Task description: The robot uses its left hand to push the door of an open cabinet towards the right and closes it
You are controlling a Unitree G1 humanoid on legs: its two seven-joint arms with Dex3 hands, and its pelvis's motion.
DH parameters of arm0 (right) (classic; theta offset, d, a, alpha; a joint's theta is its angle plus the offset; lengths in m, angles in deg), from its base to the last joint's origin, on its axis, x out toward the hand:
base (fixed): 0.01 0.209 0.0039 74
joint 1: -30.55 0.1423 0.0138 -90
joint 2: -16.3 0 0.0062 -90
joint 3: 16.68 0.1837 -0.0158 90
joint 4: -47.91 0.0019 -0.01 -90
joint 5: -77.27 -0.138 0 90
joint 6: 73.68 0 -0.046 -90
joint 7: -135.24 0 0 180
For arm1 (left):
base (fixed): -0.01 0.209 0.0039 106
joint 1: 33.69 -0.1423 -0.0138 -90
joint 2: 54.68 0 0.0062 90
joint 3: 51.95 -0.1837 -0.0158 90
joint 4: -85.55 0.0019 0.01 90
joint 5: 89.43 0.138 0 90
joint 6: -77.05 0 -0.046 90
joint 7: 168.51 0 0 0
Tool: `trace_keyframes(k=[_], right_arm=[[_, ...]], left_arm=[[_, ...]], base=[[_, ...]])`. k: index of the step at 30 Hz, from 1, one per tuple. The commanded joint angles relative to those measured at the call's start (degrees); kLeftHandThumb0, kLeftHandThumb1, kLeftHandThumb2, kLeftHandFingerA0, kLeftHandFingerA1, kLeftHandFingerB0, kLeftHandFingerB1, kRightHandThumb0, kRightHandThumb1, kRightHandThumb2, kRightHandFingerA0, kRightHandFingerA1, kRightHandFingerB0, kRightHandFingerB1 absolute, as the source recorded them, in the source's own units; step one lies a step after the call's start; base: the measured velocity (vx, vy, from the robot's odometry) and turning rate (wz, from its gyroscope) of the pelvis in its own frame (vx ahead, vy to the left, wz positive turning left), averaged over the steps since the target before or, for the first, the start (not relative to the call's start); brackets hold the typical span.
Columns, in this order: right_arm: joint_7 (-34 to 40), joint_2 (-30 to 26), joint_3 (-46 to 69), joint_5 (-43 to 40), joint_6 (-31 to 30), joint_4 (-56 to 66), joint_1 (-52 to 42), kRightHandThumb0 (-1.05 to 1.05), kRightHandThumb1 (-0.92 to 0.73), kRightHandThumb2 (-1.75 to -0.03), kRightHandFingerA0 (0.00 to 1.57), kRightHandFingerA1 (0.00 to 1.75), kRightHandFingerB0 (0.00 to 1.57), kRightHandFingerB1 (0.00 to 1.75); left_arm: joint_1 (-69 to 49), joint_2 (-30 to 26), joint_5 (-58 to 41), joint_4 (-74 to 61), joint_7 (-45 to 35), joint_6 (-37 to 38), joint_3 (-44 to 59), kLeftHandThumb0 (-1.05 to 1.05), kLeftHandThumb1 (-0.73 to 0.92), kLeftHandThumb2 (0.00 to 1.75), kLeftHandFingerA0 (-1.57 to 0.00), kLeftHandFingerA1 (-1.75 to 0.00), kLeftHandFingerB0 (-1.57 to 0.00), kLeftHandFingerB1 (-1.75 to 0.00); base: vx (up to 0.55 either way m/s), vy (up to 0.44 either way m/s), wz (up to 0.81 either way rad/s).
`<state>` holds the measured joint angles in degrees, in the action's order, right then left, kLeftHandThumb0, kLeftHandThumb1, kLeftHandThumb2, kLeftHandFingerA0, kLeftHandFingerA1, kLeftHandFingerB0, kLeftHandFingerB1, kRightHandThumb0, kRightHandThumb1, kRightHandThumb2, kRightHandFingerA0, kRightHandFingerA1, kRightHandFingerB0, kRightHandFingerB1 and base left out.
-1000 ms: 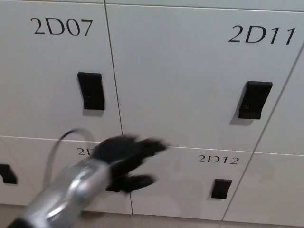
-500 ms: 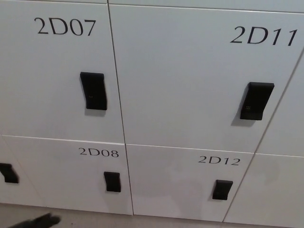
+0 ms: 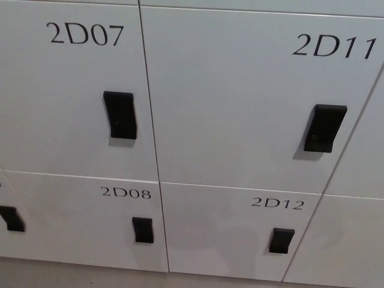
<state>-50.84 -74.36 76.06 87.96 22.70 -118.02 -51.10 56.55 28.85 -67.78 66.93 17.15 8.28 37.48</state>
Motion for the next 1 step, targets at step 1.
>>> trace_keyframes(k=[1], right_arm=[[-3.69,-1.87,-0.2,-0.54,-0.61,0.17,-0.42,-0.28,-0.61,-1.12,0.07,0.5,0.07,0.49]], left_arm=[[1.48,0.24,-3.78,1.89,-2.95,0.4,1.46,-0.64,0.88,0.67,-0.32,-0.32,-0.2,-0.28]], base=[[0.0,0.0,0.0]])
